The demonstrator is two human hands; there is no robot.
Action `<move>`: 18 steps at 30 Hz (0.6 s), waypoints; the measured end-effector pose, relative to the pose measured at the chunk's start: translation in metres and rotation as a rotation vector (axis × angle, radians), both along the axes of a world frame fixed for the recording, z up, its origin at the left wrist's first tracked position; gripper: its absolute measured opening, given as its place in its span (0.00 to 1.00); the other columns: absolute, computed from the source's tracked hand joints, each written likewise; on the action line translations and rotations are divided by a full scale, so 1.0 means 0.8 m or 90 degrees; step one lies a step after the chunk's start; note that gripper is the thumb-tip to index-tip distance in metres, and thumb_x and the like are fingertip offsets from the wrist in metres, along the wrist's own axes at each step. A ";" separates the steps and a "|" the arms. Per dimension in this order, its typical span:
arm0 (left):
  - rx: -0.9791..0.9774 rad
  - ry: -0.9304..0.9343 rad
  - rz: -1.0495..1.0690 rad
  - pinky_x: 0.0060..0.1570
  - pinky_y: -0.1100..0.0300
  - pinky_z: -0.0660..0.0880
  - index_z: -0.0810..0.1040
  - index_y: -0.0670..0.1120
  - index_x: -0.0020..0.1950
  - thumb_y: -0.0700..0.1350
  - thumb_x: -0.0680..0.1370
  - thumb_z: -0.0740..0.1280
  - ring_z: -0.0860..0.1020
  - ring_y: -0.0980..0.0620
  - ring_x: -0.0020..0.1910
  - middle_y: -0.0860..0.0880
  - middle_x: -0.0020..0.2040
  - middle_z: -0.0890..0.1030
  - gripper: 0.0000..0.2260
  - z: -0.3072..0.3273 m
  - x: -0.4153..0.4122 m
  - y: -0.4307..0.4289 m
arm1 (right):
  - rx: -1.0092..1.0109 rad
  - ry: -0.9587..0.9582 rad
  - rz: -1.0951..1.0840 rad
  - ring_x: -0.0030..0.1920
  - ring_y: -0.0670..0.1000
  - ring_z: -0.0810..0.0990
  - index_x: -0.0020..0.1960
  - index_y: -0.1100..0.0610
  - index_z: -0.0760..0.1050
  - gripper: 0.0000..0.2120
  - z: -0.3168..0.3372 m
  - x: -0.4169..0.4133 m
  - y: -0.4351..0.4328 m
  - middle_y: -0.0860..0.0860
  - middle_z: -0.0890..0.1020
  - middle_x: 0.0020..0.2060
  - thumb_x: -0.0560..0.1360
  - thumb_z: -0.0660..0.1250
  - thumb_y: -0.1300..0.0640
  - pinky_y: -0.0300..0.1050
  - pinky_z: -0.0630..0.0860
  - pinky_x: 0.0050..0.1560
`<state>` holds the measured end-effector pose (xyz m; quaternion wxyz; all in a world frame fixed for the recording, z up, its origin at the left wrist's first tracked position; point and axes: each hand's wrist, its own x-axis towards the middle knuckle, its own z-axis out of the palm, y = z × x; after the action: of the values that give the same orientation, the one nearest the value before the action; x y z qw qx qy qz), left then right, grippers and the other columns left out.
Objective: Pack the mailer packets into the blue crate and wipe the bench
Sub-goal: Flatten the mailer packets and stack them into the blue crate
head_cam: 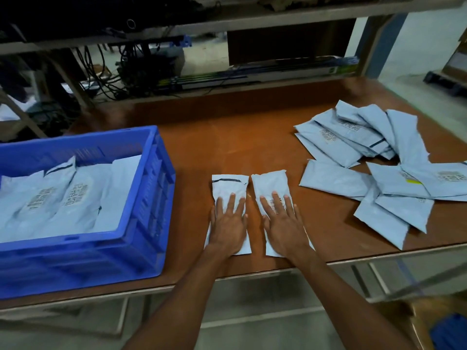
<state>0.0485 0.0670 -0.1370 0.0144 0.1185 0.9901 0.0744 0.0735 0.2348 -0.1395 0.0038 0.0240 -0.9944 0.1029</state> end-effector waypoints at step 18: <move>0.038 0.379 0.018 0.65 0.44 0.68 0.71 0.43 0.71 0.46 0.79 0.53 0.71 0.37 0.62 0.42 0.71 0.72 0.21 0.283 -0.027 -0.142 | -0.230 0.330 0.024 0.78 0.55 0.54 0.79 0.52 0.58 0.24 0.231 -0.022 -0.142 0.50 0.60 0.78 0.84 0.53 0.55 0.57 0.60 0.74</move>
<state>0.0265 -0.0466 0.0896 -0.2814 0.1220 0.9496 0.0654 0.0556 0.1214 0.0455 0.2592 0.0664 -0.9253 0.2687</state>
